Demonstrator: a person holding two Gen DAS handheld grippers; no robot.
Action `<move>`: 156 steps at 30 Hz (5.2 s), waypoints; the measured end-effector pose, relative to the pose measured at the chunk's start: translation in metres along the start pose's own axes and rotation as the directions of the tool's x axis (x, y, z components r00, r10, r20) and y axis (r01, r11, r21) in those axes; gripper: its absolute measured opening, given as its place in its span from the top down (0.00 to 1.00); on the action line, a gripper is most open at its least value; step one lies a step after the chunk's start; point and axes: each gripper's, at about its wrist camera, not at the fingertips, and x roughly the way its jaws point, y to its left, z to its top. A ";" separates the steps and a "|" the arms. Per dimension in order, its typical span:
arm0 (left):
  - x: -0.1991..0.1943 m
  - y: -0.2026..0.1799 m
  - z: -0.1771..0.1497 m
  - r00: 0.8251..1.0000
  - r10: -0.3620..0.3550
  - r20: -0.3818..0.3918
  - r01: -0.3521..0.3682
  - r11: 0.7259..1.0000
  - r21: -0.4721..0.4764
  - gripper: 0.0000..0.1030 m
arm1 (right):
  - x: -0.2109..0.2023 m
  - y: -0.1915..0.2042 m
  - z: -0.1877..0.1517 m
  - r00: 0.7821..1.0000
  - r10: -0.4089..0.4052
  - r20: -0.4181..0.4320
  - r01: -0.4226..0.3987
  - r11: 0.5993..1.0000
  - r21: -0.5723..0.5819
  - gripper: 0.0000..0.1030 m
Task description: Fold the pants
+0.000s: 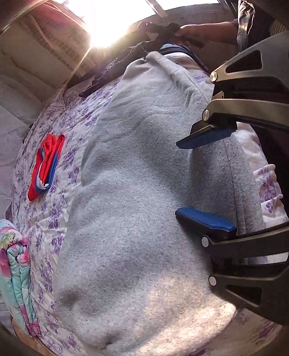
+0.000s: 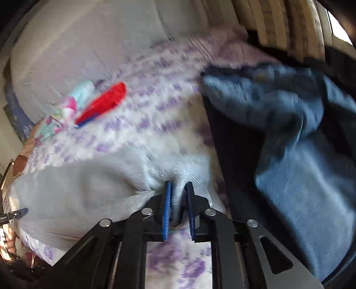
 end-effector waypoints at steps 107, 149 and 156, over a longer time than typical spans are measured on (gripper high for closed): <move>0.026 -0.041 0.010 0.983 0.164 0.084 -0.161 0.986 -0.034 0.11 | -0.076 0.077 -0.019 0.918 0.079 0.389 -0.104 0.994 0.044 0.77; -0.050 0.004 -0.030 0.944 0.212 0.253 -0.185 0.975 -0.124 0.10 | -0.010 0.350 -0.074 0.989 0.146 -0.032 -0.106 0.539 -0.836 0.85; -0.080 0.013 -0.039 0.930 0.227 0.288 -0.183 0.968 -0.171 0.10 | -0.007 0.356 -0.095 0.967 0.193 -0.167 -0.240 0.466 -0.852 0.82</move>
